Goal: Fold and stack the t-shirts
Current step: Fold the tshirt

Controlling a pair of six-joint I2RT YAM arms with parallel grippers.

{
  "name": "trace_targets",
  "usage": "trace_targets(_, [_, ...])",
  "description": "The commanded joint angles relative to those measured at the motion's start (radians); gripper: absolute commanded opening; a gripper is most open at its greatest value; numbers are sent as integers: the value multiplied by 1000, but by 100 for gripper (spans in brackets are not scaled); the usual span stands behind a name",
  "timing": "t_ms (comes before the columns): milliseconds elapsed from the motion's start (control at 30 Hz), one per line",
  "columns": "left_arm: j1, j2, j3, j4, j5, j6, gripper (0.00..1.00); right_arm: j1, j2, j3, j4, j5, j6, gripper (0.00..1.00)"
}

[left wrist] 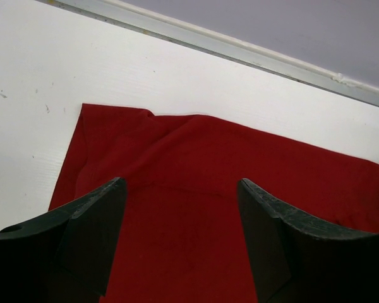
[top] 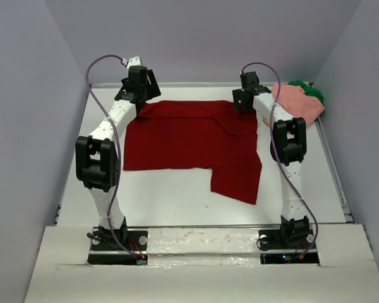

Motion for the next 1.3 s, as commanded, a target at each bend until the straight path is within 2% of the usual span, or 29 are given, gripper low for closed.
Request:
trace_targets(0, [-6, -44, 37, 15, 12, 11, 80, 25, -33, 121, 7, -13, -62, 92])
trace_targets(167, [-6, -32, 46, 20, 26, 7, 80, 45, -45, 162, -15, -43, -90, 91])
trace_targets(233, [-9, -30, 48, 18, 24, 5, 80, 45, -44, 165, -18, -78, -87, 83])
trace_targets(267, [-9, -30, 49, 18, 24, 7, 80, 45, -38, 170, -27, -103, -87, 42])
trace_targets(333, [-9, -30, 48, 18, 23, 8, 80, 45, -13, 191, -45, -118, -79, 0])
trace_targets(500, [-9, -27, 49, 18, 12, 14, 80, 45, -2, 176, -42, -175, -59, 0])
trace_targets(1000, [-9, -33, 52, 12, -9, 36, 80, 45, 82, 252, -47, -140, -73, 0])
trace_targets(1267, [-9, -22, 49, 15, 8, 31, 80, 36, 102, 272, -64, -28, -71, 0])
